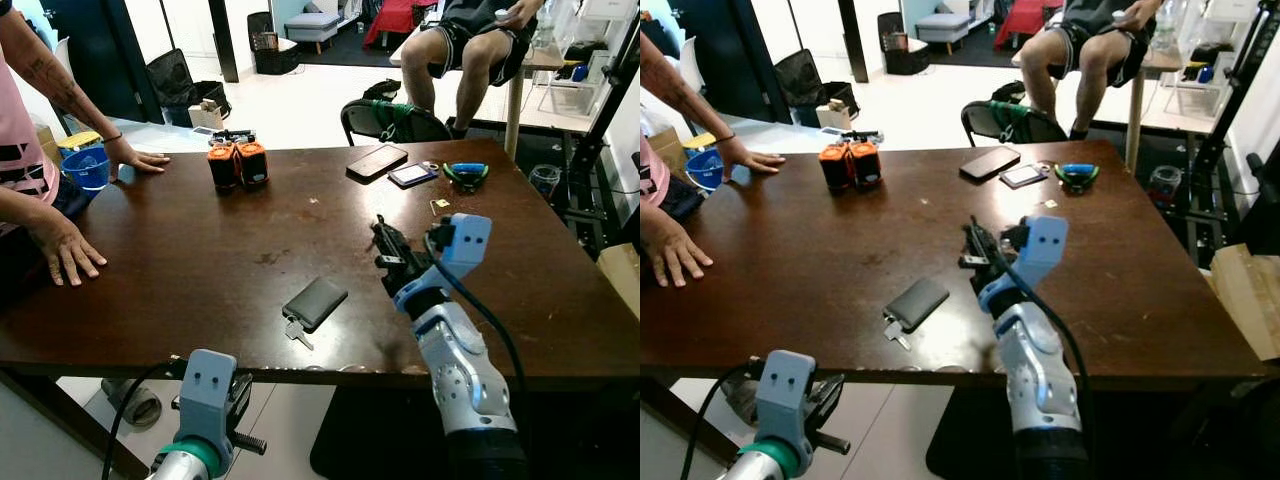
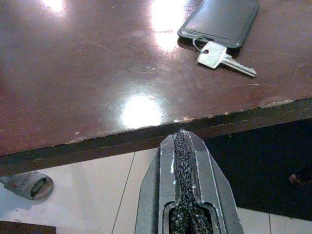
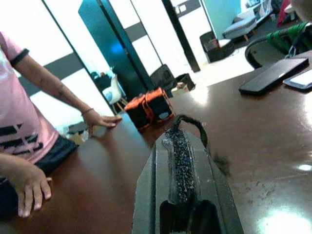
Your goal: Hang keys on a hook
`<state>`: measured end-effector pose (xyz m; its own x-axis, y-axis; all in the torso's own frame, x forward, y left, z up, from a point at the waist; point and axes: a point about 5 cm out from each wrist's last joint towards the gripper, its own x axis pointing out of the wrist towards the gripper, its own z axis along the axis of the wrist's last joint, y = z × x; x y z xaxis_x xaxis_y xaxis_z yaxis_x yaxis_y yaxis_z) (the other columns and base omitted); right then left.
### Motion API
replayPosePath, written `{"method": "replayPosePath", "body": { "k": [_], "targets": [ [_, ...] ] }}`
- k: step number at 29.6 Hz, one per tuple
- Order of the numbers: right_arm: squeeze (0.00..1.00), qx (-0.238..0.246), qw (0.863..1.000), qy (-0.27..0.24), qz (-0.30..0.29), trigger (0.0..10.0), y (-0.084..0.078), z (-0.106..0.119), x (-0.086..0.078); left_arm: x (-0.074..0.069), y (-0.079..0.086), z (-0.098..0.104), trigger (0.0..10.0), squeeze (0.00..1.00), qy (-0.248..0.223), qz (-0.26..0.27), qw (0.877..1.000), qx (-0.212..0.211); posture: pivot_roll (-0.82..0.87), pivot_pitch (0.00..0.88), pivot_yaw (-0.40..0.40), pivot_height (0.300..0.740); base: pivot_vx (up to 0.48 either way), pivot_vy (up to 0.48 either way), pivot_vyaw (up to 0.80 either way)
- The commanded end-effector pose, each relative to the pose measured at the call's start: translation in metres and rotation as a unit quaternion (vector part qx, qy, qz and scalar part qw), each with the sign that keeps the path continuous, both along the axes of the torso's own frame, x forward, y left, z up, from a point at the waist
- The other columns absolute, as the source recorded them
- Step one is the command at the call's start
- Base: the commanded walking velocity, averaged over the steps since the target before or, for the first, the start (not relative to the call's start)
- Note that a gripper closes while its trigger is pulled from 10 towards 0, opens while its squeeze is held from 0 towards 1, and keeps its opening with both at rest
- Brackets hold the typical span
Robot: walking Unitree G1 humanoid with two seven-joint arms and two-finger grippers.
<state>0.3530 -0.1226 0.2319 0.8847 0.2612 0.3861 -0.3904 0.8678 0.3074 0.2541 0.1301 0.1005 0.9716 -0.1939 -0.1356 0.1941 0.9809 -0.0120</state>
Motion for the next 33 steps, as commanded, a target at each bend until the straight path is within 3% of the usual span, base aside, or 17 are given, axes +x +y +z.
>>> {"method": "replayPosePath", "body": {
  "k": [1, 9, 10, 11, 12, 13, 14, 16, 17, 26, 29, 33],
  "targets": [
    [0.0, 0.016, 1.0, -0.016, 0.006, 0.0, 0.004, 0.007, -0.002, -0.004, 0.004, -0.005, 10.0, 0.0, 0.014, 0.005, 1.0, 0.008, -0.03, 0.095, 0.188, 0.74, 0.0, 0.0, 0.0],
    [0.0, 0.025, 0.999, -0.022, 0.002, 0.0, 0.002, 0.011, -0.003, -0.003, 0.004, -0.005, 10.0, 0.0, 0.014, 0.005, 1.0, 0.008, -0.03, 0.095, 0.188, 0.74, 0.0, 0.0, 0.0],
    [0.0, -0.007, 1.0, 0.008, -0.012, 0.0, 0.002, 0.001, 0.001, -0.004, 0.005, -0.005, 10.0, 0.0, 0.014, 0.009, 1.0, 0.01, -0.03, 0.091, 0.186, 0.74, 0.0, 0.0, 0.0],
    [0.0, -0.007, 1.0, 0.008, -0.012, 0.0, 0.002, 0.001, 0.001, -0.004, 0.005, -0.005, 10.0, 0.0, 0.014, 0.009, 1.0, 0.01, -0.03, 0.091, 0.186, 0.74, 0.0, 0.0, 0.0],
    [0.0, -0.075, 0.994, 0.065, -0.054, 1.1, -0.004, -0.022, 0.004, -0.003, 0.009, -0.006, 10.0, 0.0, 0.009, 0.038, 0.999, 0.012, -0.04, 0.089, 0.185, 0.74, 0.0, 0.0, 0.0],
    [0.0, -0.075, 0.994, 0.065, -0.054, 1.1, -0.004, -0.022, 0.004, -0.003, 0.009, -0.006, 10.0, 0.0, 0.009, 0.038, 0.999, 0.012, -0.04, 0.089, 0.185, 0.74, 0.0, 0.0, 0.0],
    [0.0, -0.097, 0.989, 0.084, -0.072, 5.3, -0.008, -0.033, 0.003, -0.002, 0.013, -0.005, 10.0, 0.0, 0.008, 0.065, 0.998, 0.018, -0.04, 0.081, 0.183, 0.74, 0.0, 0.0, 0.0],
    [0.0, -0.104, 0.987, 0.091, -0.08, 5.3, -0.01, -0.038, 0.001, -0.002, 0.016, -0.005, 10.0, 0.0, 0.007, 0.083, 0.996, 0.023, -0.04, 0.081, 0.183, 0.74, 0.0, 0.0, 0.0],
    [0.0, -0.112, 0.986, 0.089, -0.081, 10.0, -0.011, -0.042, -0.003, 0.0, 0.021, -0.001, 10.0, 0.0, -0.001, 0.103, 0.994, 0.022, -0.04, 0.078, 0.183, 0.74, 0.0, 0.0, 0.0],
    [0.0, -0.143, 0.987, 0.041, -0.064, 10.0, -0.003, -0.043, -0.017, 0.006, 0.042, 0.02, 10.0, 0.0, -0.027, 0.139, 0.99, 0.02, -0.06, 0.048, 0.187, 0.74, 0.0, 0.0, 0.0],
    [0.0, -0.146, 0.987, 0.038, -0.064, 10.0, -0.001, -0.044, -0.018, 0.007, 0.043, 0.022, 10.0, 0.0, -0.037, 0.141, 0.989, 0.028, -0.06, 0.042, 0.184, 0.74, 0.0, 0.0, 0.0],
    [0.0, -0.186, 0.979, 0.025, -0.074, 10.0, 0.004, -0.046, -0.019, 0.008, 0.042, 0.025, 10.0, 0.0, -0.05, 0.145, 0.988, 0.03, -0.06, 0.037, 0.179, 0.74, 0.0, 0.0, 0.0]
  ]
}}
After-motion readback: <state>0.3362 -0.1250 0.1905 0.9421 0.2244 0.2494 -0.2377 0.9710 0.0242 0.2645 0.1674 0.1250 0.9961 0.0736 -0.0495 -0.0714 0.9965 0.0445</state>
